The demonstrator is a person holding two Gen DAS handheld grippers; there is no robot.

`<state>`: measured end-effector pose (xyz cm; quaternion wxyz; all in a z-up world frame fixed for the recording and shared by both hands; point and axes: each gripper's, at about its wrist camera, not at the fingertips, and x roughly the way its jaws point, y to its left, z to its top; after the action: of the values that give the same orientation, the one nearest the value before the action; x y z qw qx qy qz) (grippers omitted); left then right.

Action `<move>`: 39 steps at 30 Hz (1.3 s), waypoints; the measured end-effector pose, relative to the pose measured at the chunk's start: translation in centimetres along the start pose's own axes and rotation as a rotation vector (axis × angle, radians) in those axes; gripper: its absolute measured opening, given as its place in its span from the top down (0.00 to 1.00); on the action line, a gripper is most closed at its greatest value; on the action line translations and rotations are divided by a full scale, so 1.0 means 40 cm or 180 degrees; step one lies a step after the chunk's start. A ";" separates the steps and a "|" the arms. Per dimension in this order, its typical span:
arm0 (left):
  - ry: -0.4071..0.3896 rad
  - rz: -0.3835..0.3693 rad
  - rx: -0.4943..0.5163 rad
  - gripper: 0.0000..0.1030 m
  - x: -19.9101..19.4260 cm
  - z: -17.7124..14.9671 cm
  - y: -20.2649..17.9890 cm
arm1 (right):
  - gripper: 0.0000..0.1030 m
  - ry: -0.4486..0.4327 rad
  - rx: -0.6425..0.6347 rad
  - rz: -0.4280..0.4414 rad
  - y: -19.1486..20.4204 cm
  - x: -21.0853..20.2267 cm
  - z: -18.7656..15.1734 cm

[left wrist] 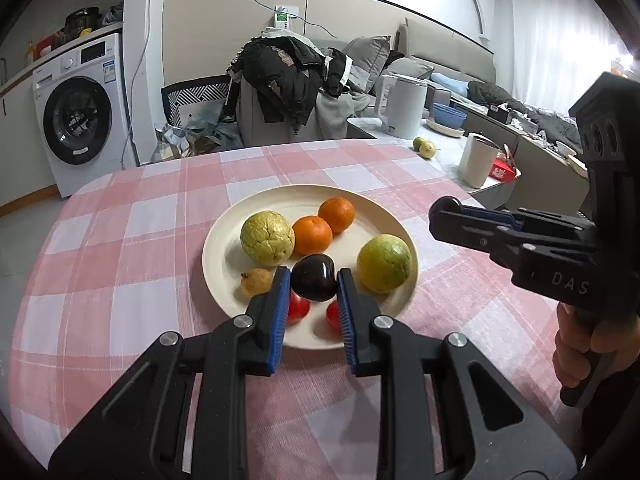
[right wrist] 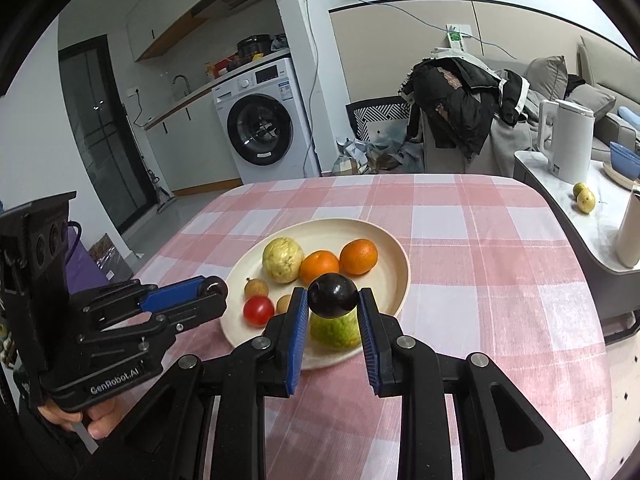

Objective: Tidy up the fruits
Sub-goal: 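Carry both plums over the cream plate, then open both tools to release the plums onto the plate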

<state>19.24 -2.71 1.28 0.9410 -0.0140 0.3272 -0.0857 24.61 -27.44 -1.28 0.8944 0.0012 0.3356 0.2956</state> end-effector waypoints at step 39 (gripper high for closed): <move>0.0225 0.0146 0.0124 0.80 0.207 0.018 -0.018 | 0.73 0.0186 -0.0034 -0.0850 0.001 0.176 0.028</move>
<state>25.98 -4.85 -3.18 0.9306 0.0150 0.3588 -0.0709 29.47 -23.46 -4.62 0.9156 -0.0568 0.3571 0.1757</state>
